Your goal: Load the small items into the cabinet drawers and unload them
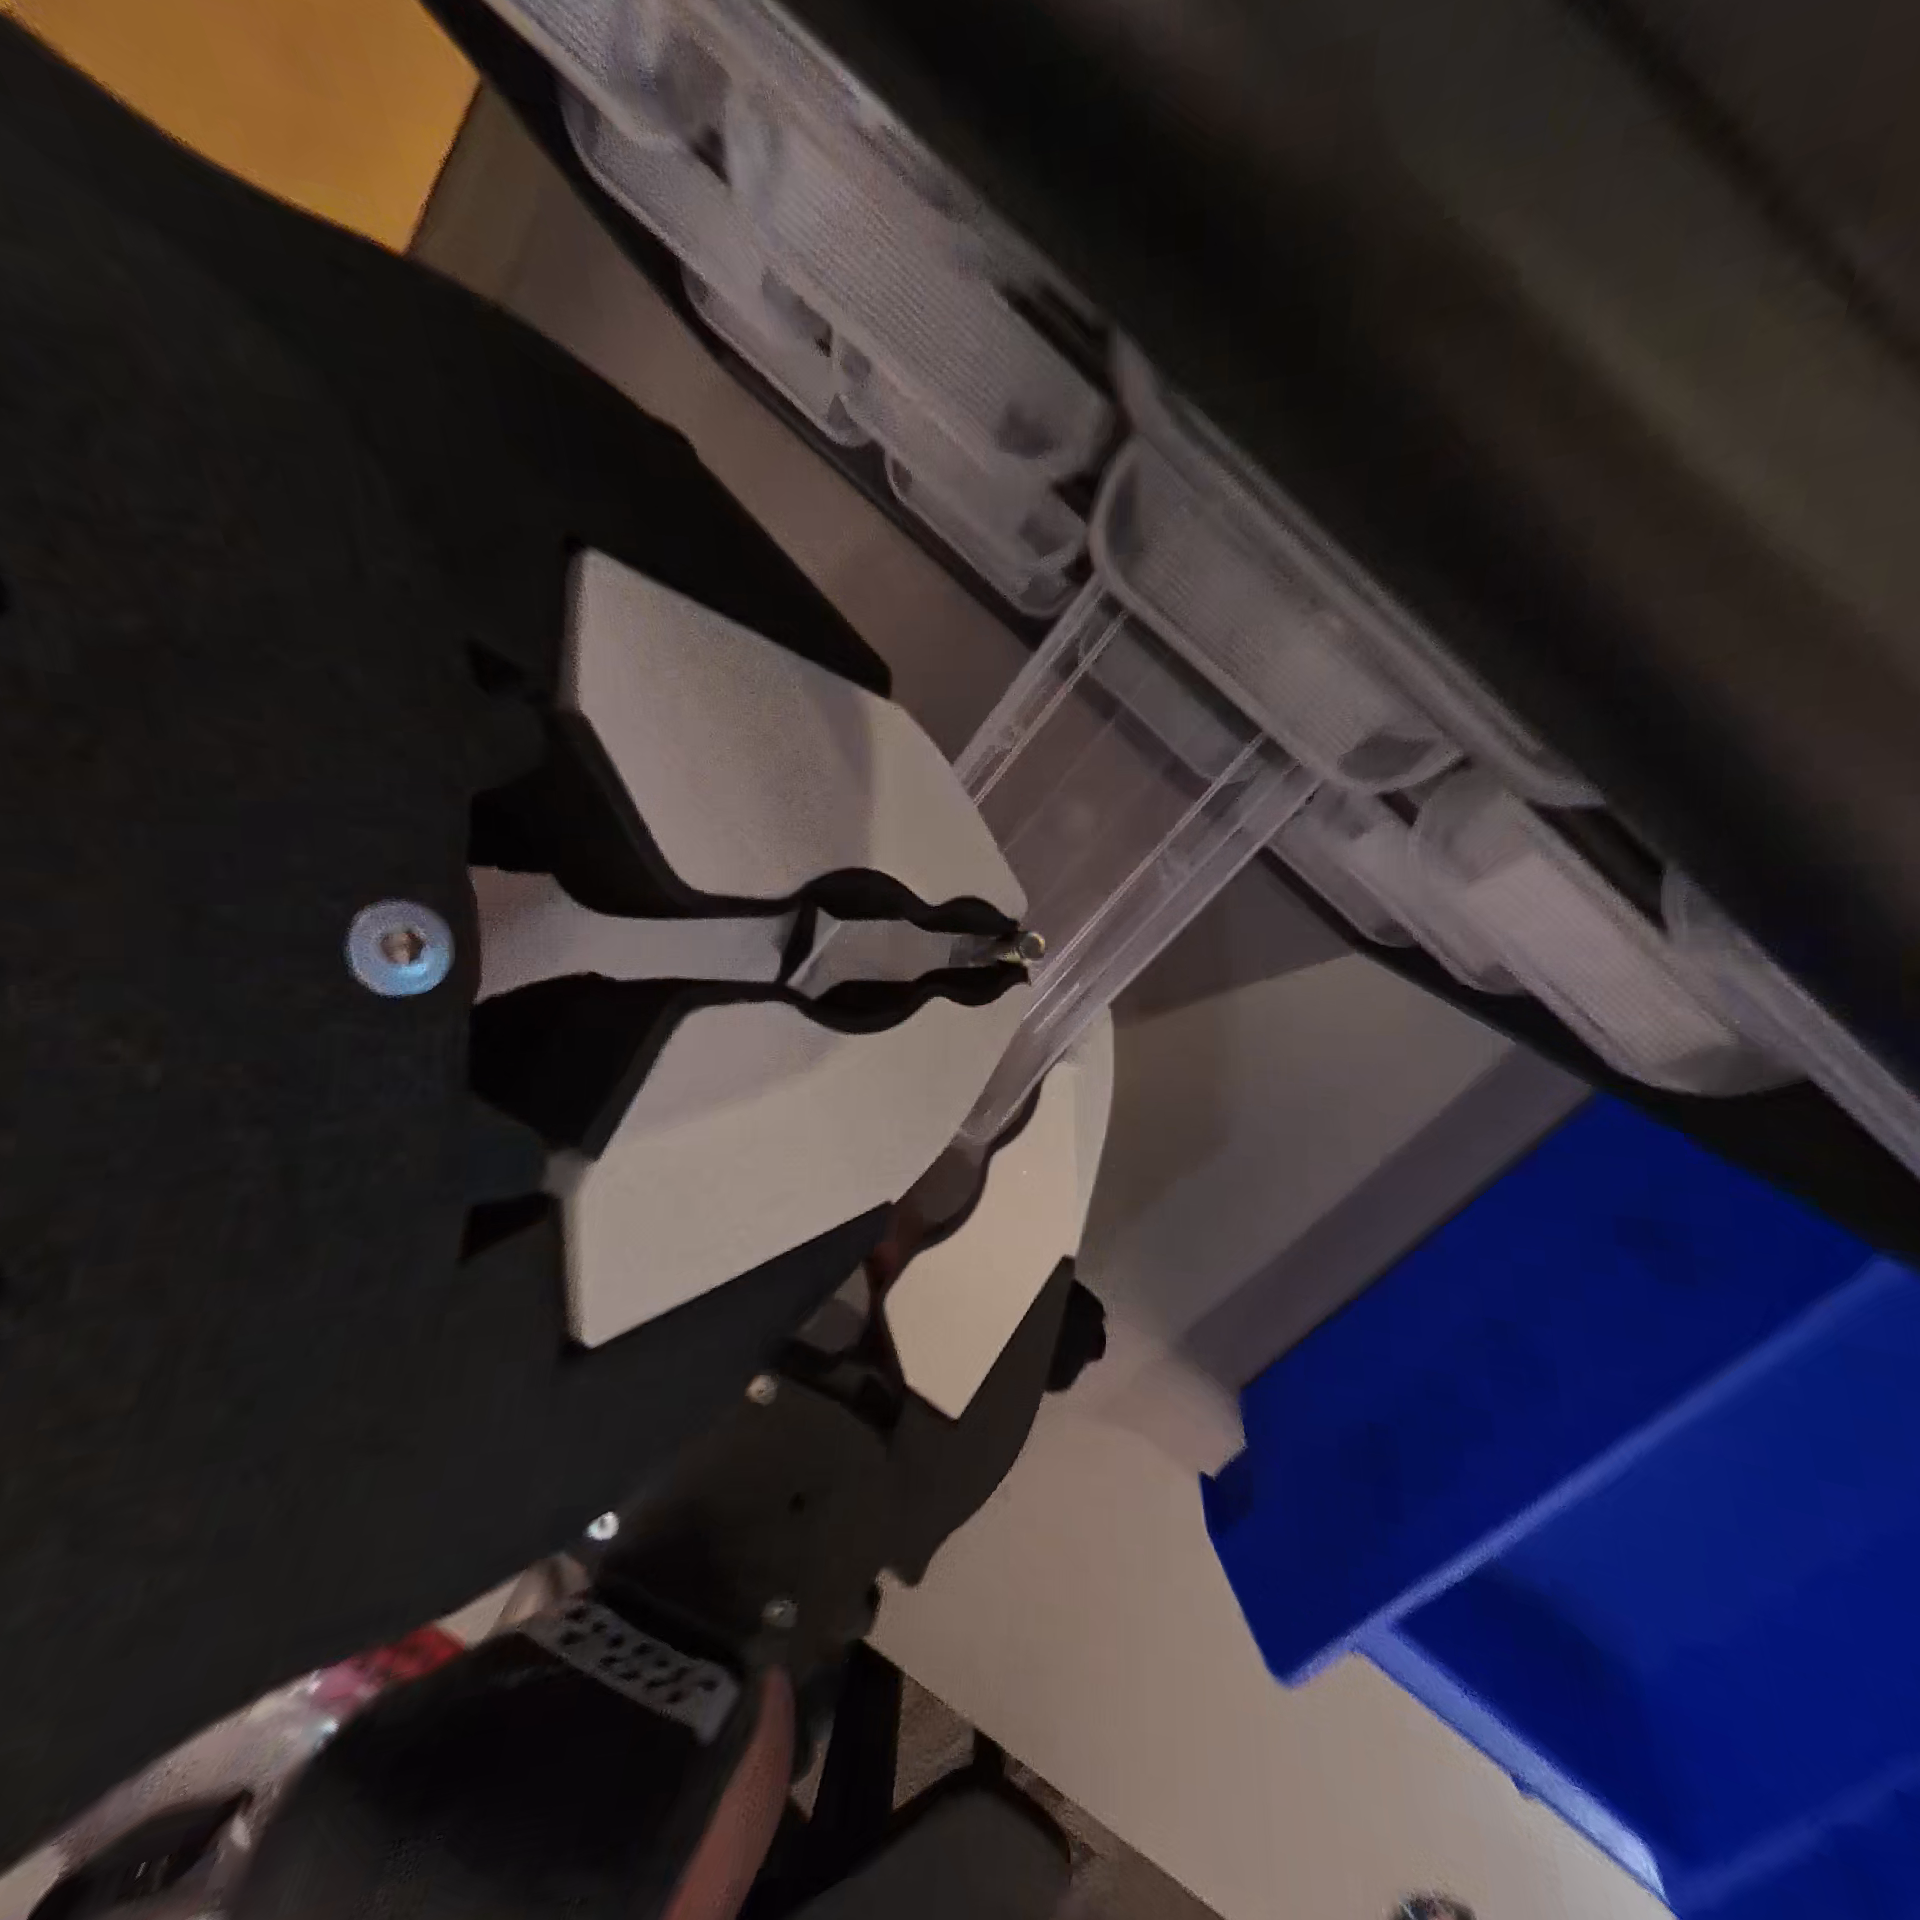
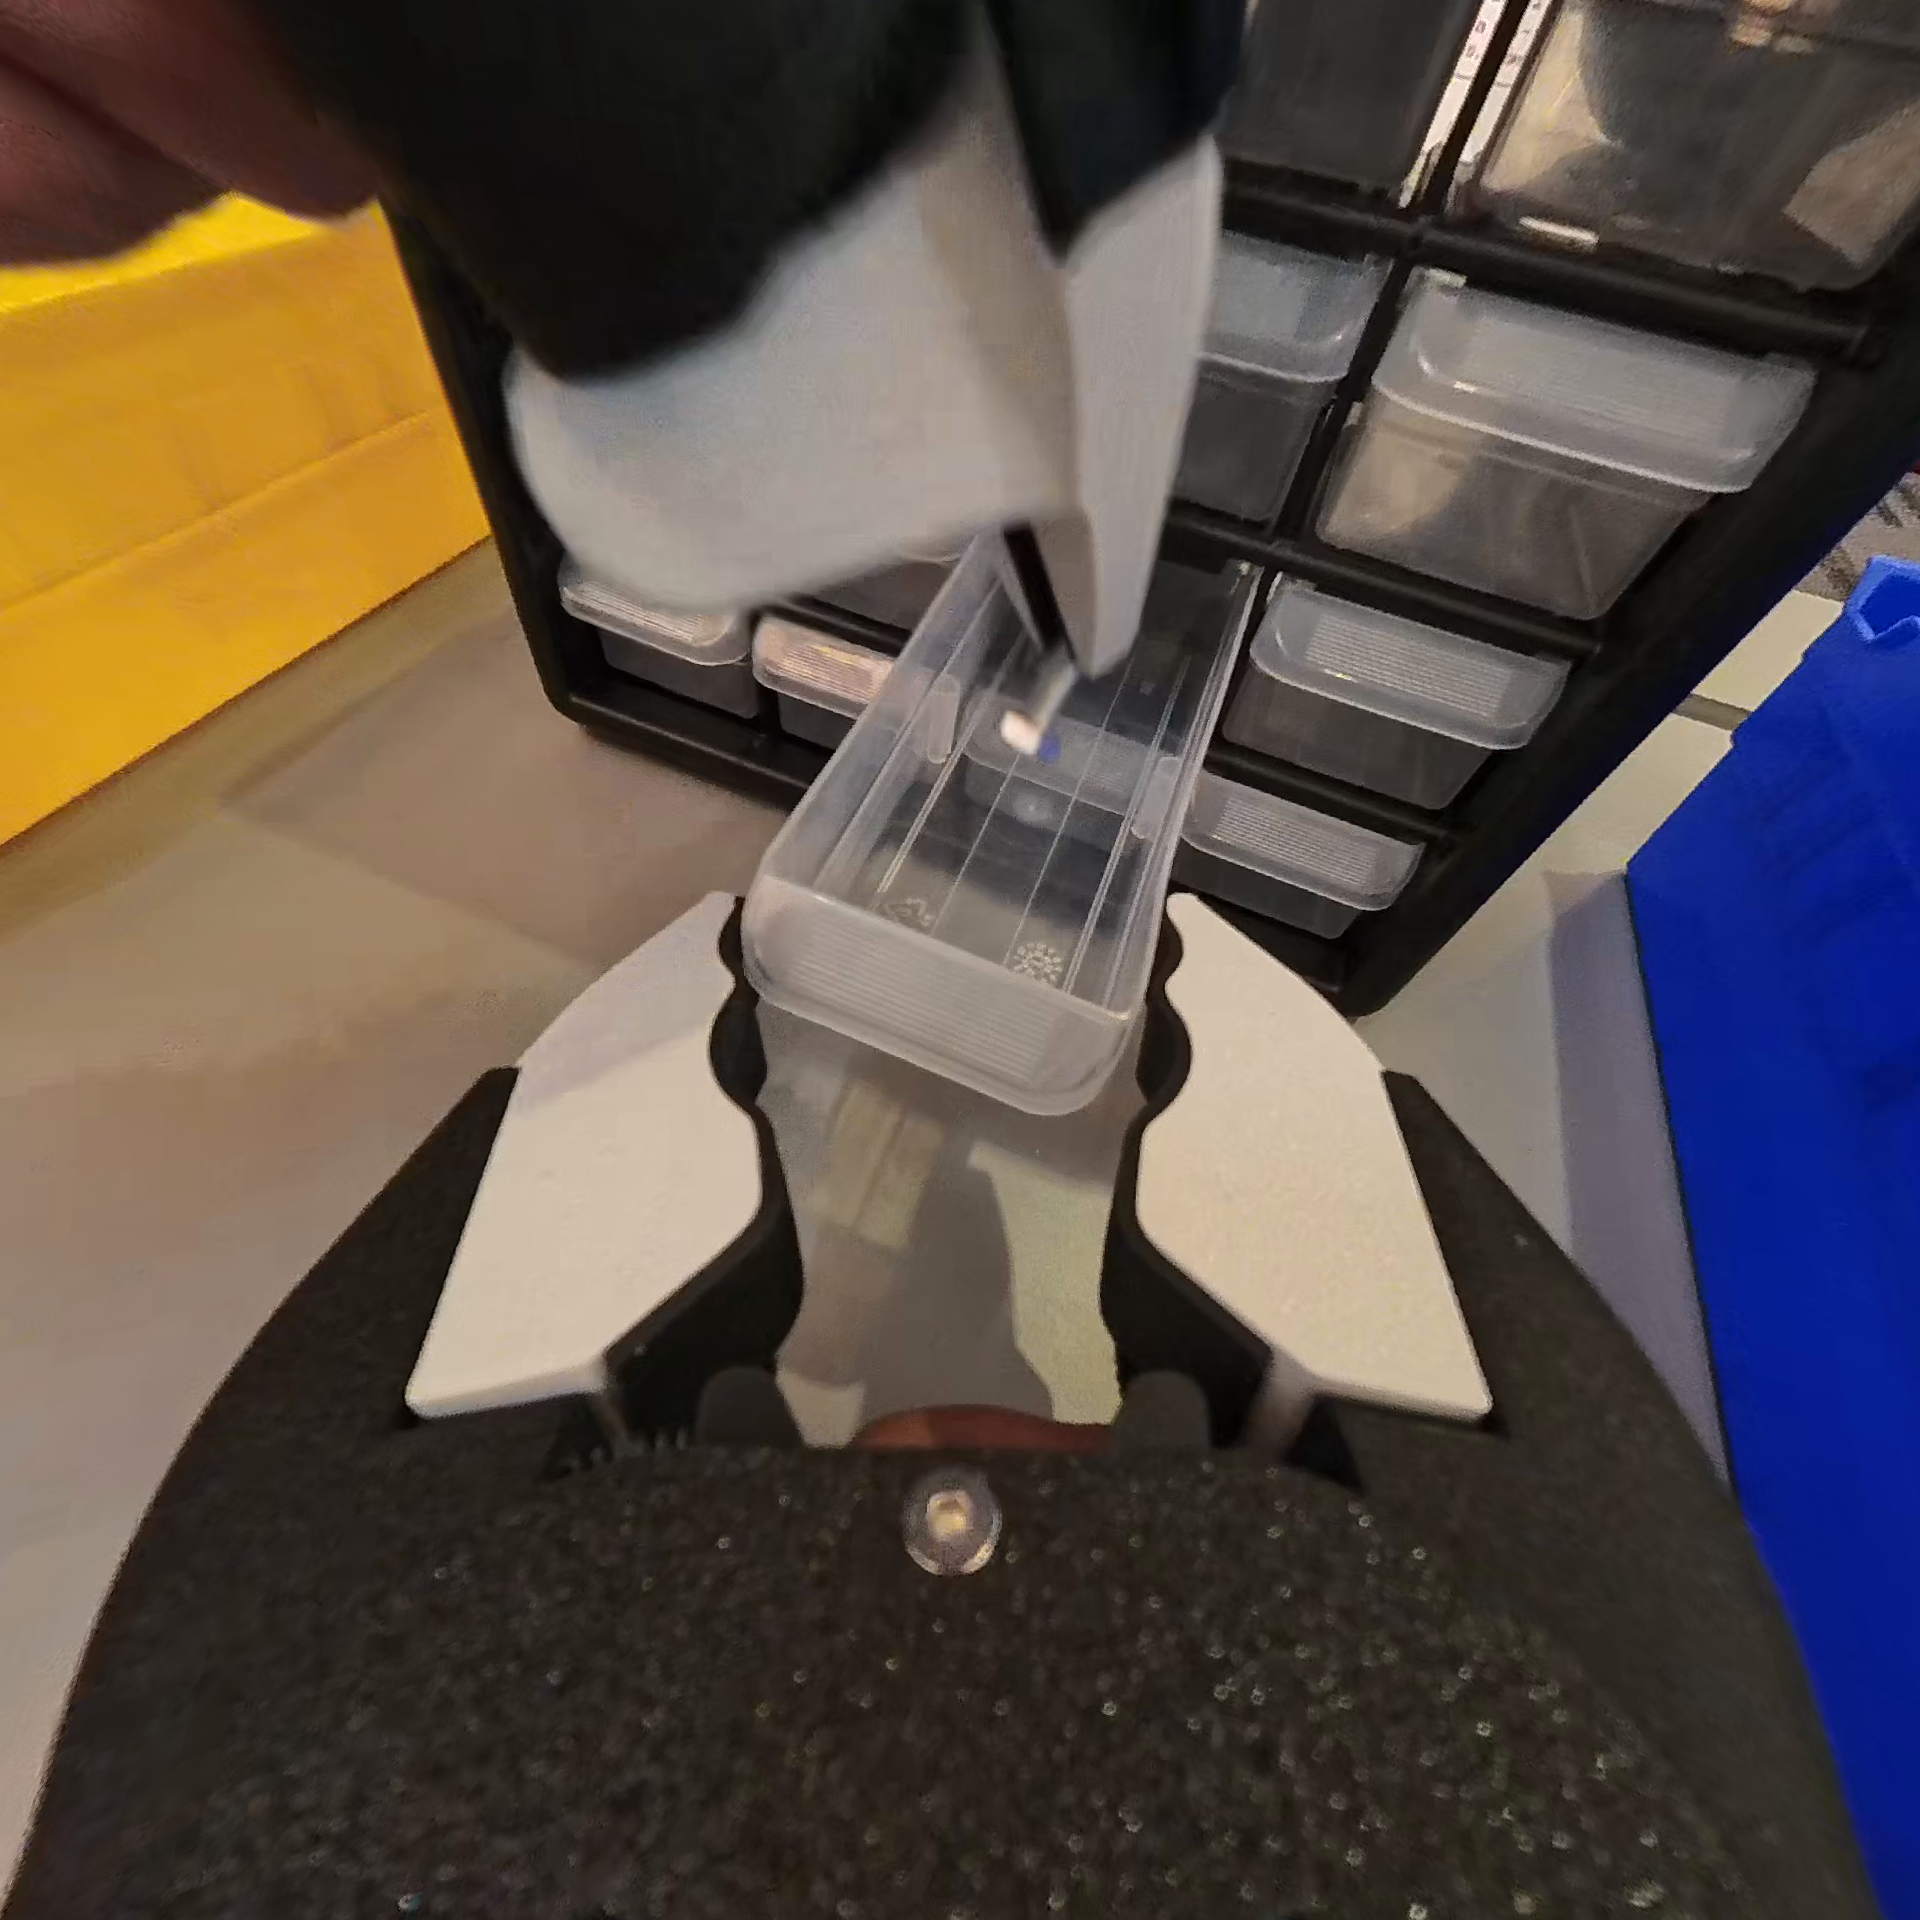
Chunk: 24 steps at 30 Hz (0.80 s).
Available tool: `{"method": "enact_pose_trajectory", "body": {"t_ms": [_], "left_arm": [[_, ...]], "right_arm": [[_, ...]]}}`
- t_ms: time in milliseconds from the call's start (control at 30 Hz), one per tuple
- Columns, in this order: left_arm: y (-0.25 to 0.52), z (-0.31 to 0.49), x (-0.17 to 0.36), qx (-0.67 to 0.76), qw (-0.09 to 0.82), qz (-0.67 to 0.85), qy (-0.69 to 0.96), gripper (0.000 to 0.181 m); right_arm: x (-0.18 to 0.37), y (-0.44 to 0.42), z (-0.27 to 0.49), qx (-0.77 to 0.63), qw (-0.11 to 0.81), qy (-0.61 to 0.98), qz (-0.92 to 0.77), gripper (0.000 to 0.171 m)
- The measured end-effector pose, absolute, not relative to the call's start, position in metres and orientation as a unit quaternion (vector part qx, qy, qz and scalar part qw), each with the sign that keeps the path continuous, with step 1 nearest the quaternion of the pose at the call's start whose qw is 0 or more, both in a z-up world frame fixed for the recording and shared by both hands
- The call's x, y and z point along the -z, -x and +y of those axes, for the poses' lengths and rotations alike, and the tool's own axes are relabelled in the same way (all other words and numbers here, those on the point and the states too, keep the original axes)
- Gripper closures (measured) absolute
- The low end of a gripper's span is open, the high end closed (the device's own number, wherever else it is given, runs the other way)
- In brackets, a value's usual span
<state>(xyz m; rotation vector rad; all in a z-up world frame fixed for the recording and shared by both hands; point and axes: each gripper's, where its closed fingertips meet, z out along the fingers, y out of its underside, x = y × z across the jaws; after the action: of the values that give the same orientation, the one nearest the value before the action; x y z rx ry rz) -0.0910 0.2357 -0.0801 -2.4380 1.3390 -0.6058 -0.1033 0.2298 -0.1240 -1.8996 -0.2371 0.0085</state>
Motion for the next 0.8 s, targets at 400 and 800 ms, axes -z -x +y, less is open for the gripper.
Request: {"method": "enact_pose_trajectory", "body": {"t_ms": [400,800], "left_arm": [[0.085,0.232,0.114,0.087,0.045,0.444,0.891,0.175],[0.085,0.227,0.125,0.068,0.149,0.636,0.754,0.176]], "right_arm": [[0.125,0.103,0.23,0.001,0.575,0.812,-0.104,0.1],[0.126,0.104,0.227,0.004,0.572,0.813,-0.107,0.101]]}}
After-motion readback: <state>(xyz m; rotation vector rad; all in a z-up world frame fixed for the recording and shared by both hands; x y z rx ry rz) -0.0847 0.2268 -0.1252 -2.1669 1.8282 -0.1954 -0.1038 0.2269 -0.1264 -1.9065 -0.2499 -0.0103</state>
